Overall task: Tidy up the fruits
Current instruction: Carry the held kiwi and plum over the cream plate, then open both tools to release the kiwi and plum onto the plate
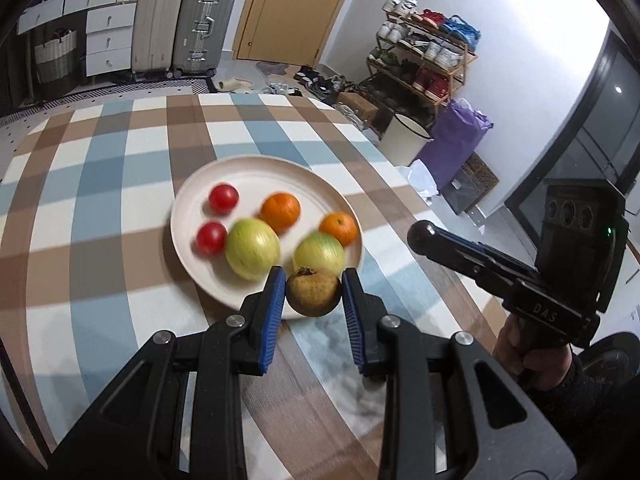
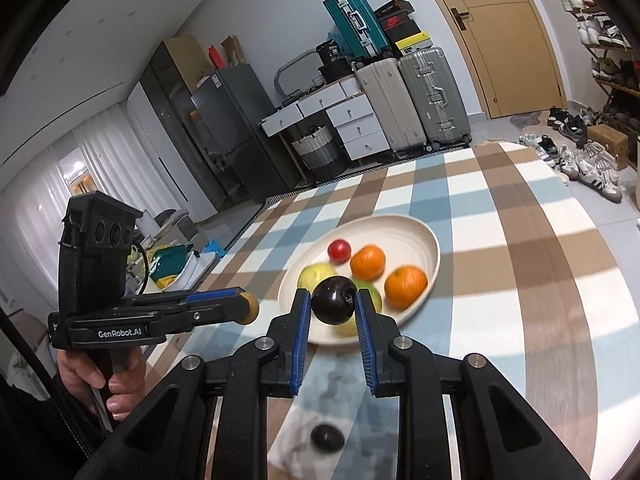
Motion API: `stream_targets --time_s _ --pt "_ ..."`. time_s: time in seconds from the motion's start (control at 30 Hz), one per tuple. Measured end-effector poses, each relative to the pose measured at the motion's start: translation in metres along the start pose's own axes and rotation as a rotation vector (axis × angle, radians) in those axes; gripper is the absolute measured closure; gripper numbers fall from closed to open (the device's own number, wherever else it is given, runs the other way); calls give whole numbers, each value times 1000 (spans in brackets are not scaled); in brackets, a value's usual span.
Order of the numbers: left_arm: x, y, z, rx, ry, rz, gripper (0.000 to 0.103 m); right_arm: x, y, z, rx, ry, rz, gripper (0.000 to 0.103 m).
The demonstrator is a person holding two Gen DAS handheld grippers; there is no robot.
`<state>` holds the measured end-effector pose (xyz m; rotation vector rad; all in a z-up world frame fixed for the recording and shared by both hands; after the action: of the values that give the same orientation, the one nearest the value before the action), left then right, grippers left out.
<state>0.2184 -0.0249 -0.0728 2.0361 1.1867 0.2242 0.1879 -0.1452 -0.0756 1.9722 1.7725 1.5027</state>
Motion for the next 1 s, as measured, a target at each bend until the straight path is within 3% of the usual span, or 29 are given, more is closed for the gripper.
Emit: stream_targets --time_s 0.3,0.47,1.0 --pt "10 56 32 3 -36 -5 77 -13 36 32 10 -28 10 80" --pt "12 82 58 -7 -17 21 77 -29 48 50 22 -81 -1 80" --pt "25 98 147 64 -71 1 77 -57 41 87 80 -104 5 80"
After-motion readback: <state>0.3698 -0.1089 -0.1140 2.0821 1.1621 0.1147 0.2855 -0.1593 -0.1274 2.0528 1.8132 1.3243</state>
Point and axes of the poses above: each gripper's, at about its wrist camera, not at the fingertips, and z roughly the way its jaws point, x to its left, y to its top, the point moved 7 cm from there along z, roughly the way its jaws point, and after that the axes turned 12 degrees about z, right-handed, at the moved point
